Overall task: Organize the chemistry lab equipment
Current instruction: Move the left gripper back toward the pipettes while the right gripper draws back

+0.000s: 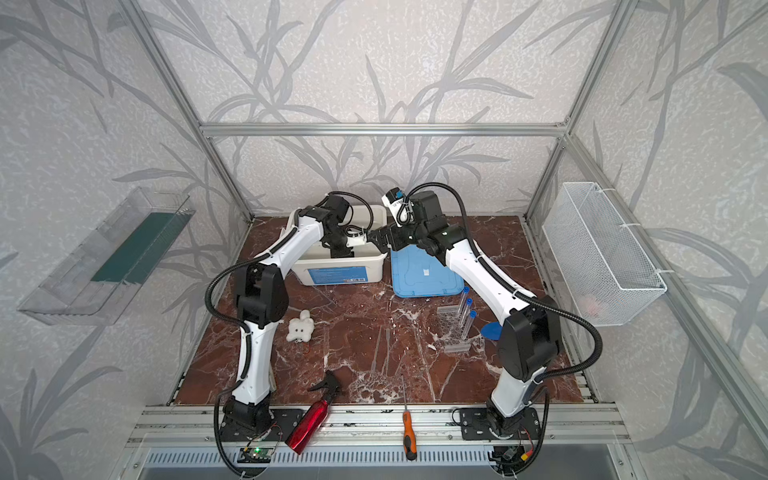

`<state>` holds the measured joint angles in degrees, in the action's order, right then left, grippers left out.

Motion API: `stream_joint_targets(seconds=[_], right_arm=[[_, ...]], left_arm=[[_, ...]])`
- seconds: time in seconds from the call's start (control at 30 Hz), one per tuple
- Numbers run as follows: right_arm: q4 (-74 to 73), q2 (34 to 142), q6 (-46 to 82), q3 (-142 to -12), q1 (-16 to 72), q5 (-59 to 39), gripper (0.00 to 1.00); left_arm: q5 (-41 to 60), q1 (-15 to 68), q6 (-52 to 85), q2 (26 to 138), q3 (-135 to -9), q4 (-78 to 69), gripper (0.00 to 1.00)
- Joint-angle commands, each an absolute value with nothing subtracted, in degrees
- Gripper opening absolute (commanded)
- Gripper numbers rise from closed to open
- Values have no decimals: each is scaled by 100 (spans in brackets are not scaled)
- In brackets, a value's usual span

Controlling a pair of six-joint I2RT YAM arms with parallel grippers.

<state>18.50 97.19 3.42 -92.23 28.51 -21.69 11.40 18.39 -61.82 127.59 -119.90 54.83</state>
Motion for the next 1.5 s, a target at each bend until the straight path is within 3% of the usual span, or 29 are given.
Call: stream_joint_targets(seconds=[0.0, 0.13, 0.2, 0.23, 0.3, 0.43, 0.63, 0.8, 1.1, 1.33, 1.47], right_arm=[[1945, 9180, 413, -9079, 2874, -2052, 99], [2066, 8679, 468, -8802, 2872, -1800, 99], [2137, 8373, 474, -8599, 2872, -1746, 99], [2175, 8231, 463, -8501, 2871, -1715, 99], [2242, 7874, 417, -8254, 2874, -1669, 99], [2334, 7178, 317, -7678, 2869, -1655, 99], [2682, 6304, 275, -6798, 2873, -1733, 99], [2988, 5845, 389, -6325, 2874, -1774, 99], [3173, 5599, 687, -5389, 2896, -2191, 99], [3275, 5744, 686, -5173, 3358, -1933, 97], [3203, 5809, 748, -5057, 3546, -1821, 97]], left_arm=[[1118, 1914, -5769, 12098, -12089, 5306, 61], [1248, 2007, -4952, 11359, -11710, 4659, 71], [1161, 2114, -4218, 10807, -11127, 3794, 85], [999, 2183, -3924, 10582, -10850, 3400, 97], [325, 2439, -3250, 10116, -10268, 2614, 99], [-356, 2950, -1977, 9543, -9865, 2408, 99], [1120, 3103, 1321, 8748, -9171, 2314, 99], [1242, 3409, 3021, 7969, -7710, 1465, 99], [243, 4368, 4034, 8303, -6942, 3496, 99], [27, 5217, 5149, 8629, -5986, 3391, 88], [-19, 5507, 5583, 8829, -5702, 3432, 67]])
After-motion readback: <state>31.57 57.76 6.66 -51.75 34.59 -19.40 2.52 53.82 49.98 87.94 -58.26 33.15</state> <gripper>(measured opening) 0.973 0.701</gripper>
